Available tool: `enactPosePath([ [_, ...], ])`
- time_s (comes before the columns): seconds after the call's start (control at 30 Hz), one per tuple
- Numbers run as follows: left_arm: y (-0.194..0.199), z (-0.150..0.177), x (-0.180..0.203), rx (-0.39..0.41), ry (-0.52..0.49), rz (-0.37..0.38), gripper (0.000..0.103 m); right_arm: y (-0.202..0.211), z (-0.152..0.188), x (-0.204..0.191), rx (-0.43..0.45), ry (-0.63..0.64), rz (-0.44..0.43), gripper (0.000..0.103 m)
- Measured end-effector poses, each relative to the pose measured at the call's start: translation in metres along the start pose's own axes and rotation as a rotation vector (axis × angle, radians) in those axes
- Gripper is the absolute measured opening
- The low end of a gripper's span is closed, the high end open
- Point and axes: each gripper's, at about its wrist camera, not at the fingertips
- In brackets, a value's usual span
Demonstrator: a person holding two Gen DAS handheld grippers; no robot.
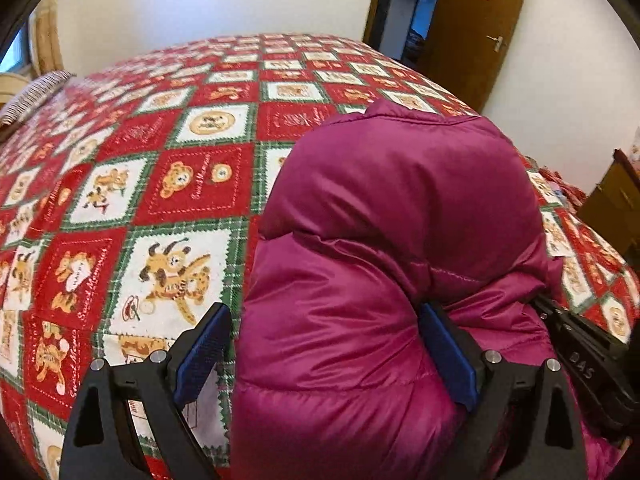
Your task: Fold large clothes
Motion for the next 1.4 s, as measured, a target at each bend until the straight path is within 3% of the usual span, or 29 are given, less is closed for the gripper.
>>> enactPosePath([
  [0.07,0.012,-0.008,0.004,-0.020,-0.043,0.035,0.094,0.001,0.001,0.000,0.004,-0.001,0.000,0.000],
  [0.23,0.050,-0.036,0.034,0.079,-0.142,0.123,0.094,0.002,0.002,0.000,0.010,-0.002,0.002,0.000],
  [0.3,0.038,-0.048,0.050,0.063,-0.168,0.109,0.094,0.003,0.002,0.000,0.012,-0.002,0.001,0.000],
  [0.37,0.013,-0.059,0.061,0.066,-0.183,0.030,0.094,0.003,0.003,0.000,0.012,-0.007,-0.006,0.000],
  [0.47,-0.024,-0.062,0.056,0.017,-0.157,-0.015,0.094,0.004,0.003,0.001,0.015,-0.013,-0.015,0.000],
  [0.67,-0.054,-0.051,0.022,-0.036,-0.016,0.055,0.097,0.002,0.002,0.004,0.012,-0.020,-0.037,0.000],
  [0.83,-0.065,-0.047,0.035,-0.007,-0.065,-0.021,0.100,0.000,0.000,0.006,0.014,-0.032,-0.054,0.000],
  [1.0,-0.060,-0.048,0.028,-0.019,-0.040,-0.005,0.100,0.002,-0.002,0.007,0.002,-0.023,-0.070,0.000],
  [1.1,-0.048,-0.051,0.024,-0.071,-0.028,-0.008,0.100,0.006,-0.007,0.006,-0.043,0.026,-0.073,0.000],
  [1.17,-0.020,-0.048,0.019,-0.053,-0.030,-0.005,0.100,0.019,-0.010,0.010,-0.044,0.027,-0.075,0.000],
  [1.3,0.042,-0.023,0.012,0.025,-0.123,0.000,0.100,0.080,-0.004,0.013,0.069,0.024,-0.071,0.010],
  [1.4,0.080,0.007,-0.001,0.054,-0.137,0.024,0.100,0.117,0.011,0.001,0.116,0.043,-0.141,0.010],
])
Point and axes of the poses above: each gripper's, at about its wrist camera, not at the fingertips, and y roughly against the way its jaws point, x to its right, z to its underside, and after that the axes turned 15 degrees about y, right-handed
